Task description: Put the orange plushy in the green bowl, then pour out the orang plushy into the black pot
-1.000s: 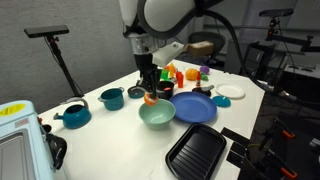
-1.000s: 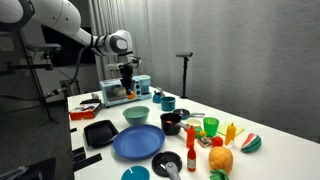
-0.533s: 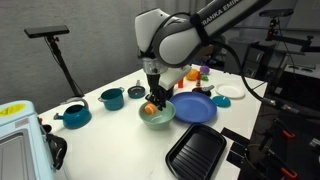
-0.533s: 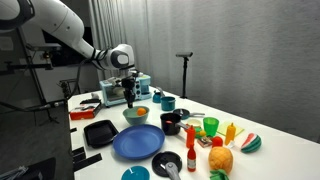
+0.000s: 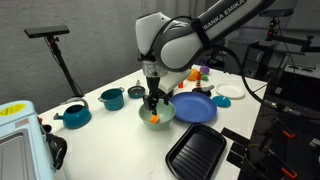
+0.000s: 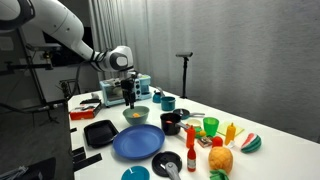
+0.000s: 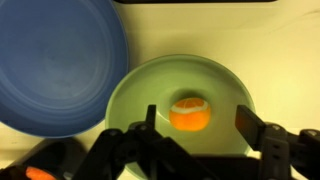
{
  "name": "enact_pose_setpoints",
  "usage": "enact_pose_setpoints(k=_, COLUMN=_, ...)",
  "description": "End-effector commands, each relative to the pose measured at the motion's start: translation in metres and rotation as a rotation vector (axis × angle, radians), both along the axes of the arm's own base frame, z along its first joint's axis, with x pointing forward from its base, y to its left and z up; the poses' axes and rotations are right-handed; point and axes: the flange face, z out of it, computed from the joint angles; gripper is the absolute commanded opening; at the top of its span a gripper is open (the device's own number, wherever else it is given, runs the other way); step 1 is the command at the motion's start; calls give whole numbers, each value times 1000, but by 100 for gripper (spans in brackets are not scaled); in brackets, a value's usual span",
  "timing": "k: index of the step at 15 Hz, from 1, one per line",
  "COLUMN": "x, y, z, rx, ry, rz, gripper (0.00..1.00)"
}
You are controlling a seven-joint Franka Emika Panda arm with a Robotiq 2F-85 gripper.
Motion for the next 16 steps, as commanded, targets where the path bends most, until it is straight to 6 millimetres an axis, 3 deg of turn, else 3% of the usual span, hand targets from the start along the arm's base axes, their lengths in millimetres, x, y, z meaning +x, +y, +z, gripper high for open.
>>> enact_pose_setpoints(k=1, x=5, y=26, z=17, rx=37, ry=-63, rz=82, gripper=100)
enact_pose_setpoints(k=7, x=8, y=77, z=0, rx=0, ry=-43, rz=144, gripper=100)
enact_pose_setpoints(k=12, x=9, y=85, z=-31, rx=-130, ry=30, rz=159, gripper=100)
enact_pose_setpoints(k=16, x=16, y=95, z=-41, rx=-216, ry=9, rz=220, gripper=100)
